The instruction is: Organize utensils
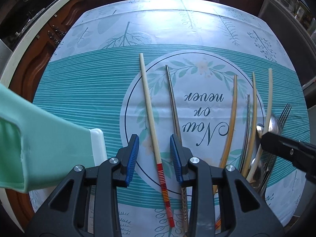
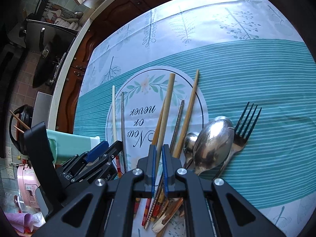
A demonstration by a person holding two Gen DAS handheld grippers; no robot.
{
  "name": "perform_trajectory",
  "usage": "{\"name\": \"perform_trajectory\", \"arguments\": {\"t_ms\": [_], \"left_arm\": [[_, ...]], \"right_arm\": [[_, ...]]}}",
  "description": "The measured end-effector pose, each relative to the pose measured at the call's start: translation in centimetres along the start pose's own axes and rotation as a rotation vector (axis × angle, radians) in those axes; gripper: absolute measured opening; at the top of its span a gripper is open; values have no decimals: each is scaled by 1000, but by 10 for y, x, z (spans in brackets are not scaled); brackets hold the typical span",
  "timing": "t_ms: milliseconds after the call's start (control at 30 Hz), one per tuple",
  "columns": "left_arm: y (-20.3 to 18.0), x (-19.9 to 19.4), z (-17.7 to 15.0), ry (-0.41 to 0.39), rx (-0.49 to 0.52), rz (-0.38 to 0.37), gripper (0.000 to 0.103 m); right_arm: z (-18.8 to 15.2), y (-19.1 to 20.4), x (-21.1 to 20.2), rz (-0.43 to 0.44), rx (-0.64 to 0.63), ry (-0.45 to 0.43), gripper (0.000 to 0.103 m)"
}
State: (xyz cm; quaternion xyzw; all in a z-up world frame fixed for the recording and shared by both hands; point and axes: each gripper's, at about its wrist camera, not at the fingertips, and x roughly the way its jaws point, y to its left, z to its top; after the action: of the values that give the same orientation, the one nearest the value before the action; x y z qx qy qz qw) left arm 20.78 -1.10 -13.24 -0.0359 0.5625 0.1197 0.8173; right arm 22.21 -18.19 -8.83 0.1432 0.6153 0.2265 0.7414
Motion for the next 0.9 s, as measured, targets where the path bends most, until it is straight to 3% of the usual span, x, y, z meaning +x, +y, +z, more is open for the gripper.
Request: {"name": "perform_trajectory", "arguments": {"t_ms": [33, 100, 133, 167, 233, 367, 633, 800, 900], "left_arm": [[0, 0, 1, 1, 3, -3, 29], [-1, 1, 3, 6, 15, -39, 18], [-2, 2, 4, 13, 20, -64, 8], [-3, 2, 4, 15, 23, -66, 4], [-6, 1, 3, 4, 26, -51, 4], [-9, -9, -6, -33, 1, -143, 3], [-3, -92, -39, -368, 50, -177, 4], [24, -157, -73, -628, 56, -178, 4], [50, -191, -88, -745, 37, -172, 4]], "right_arm": [[0, 0, -1, 1, -2, -1, 5], [-1, 1, -2, 4, -7, 1, 5], [-1, 2, -2, 2, -9, -1, 5], [-2, 2, -3, 4, -11, -1, 5], [-3, 2, -3, 8, -8, -1, 5], [-3, 0, -1, 17, 3, 4, 5], [-11, 7, -16, 58, -23, -49, 5], [-24, 34, -43, 69, -126, -175, 5], [-35, 57, -60, 79, -202, -258, 5]]}}
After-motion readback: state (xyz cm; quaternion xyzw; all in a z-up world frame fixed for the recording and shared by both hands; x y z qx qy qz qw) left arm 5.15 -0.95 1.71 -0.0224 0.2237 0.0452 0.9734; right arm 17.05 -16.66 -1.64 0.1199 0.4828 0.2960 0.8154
